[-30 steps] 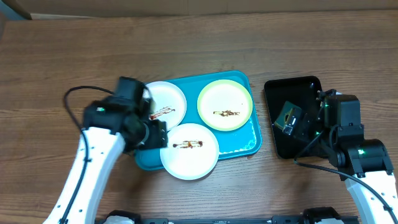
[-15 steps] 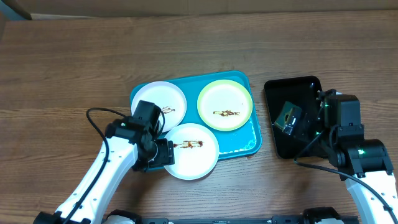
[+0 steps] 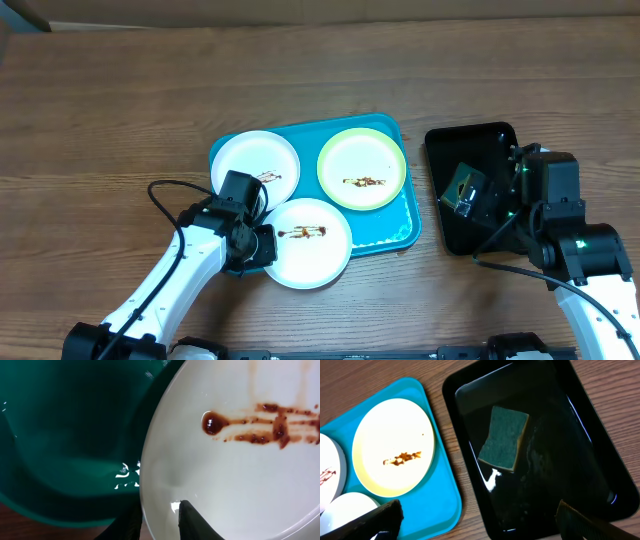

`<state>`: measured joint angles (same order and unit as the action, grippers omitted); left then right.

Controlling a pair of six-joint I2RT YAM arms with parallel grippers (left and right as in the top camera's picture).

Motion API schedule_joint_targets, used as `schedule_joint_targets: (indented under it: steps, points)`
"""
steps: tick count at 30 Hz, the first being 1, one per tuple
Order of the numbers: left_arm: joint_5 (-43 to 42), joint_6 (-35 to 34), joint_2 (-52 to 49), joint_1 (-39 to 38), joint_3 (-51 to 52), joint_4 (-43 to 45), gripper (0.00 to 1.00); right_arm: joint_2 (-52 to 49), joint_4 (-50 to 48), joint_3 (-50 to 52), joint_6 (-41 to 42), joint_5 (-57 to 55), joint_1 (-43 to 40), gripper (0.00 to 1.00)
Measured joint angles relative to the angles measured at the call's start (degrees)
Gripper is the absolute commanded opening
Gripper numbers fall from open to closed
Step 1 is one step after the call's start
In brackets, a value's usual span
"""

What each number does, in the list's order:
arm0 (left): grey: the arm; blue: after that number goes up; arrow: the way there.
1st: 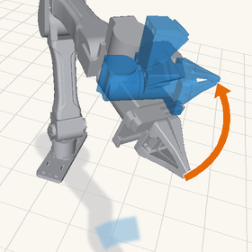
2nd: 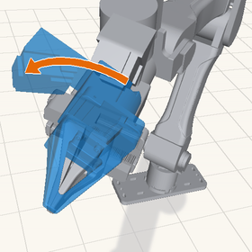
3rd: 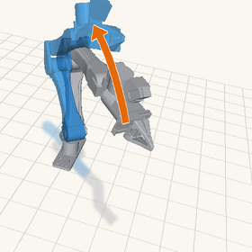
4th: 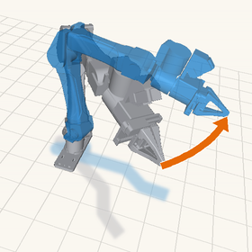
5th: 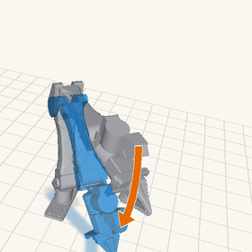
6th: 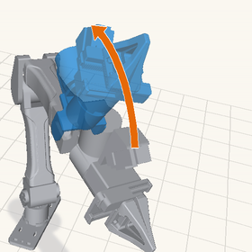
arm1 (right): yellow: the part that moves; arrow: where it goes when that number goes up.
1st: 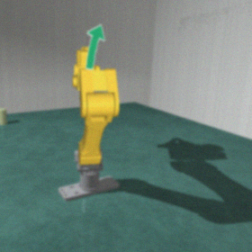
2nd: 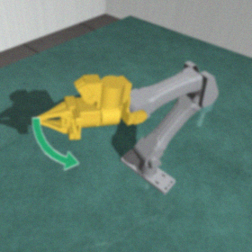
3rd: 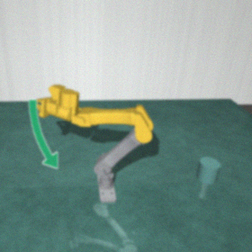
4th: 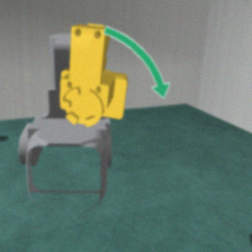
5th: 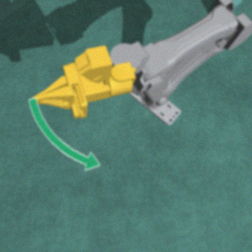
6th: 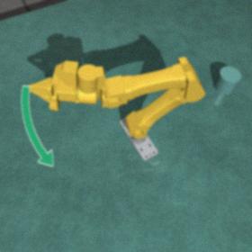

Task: Clean dirty plates on tray and stack at the side
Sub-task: 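Move the left gripper to the front white plate's left rim and grip it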

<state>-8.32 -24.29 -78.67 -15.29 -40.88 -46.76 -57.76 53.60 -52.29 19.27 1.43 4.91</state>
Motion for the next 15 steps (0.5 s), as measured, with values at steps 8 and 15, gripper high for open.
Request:
schedule_joint_targets:
  steps: [8,15]
  points:
    - [0.00,0.00,0.00,0.00,0.39,-0.13,0.20,0.00,0.00,0.00,0.02,0.00,0.00,1.00]
    - [-0.02,-0.20,0.00,0.00,2.36,0.72,0.04,0.00,-0.02,0.00,0.04,0.00,0.00,1.00]
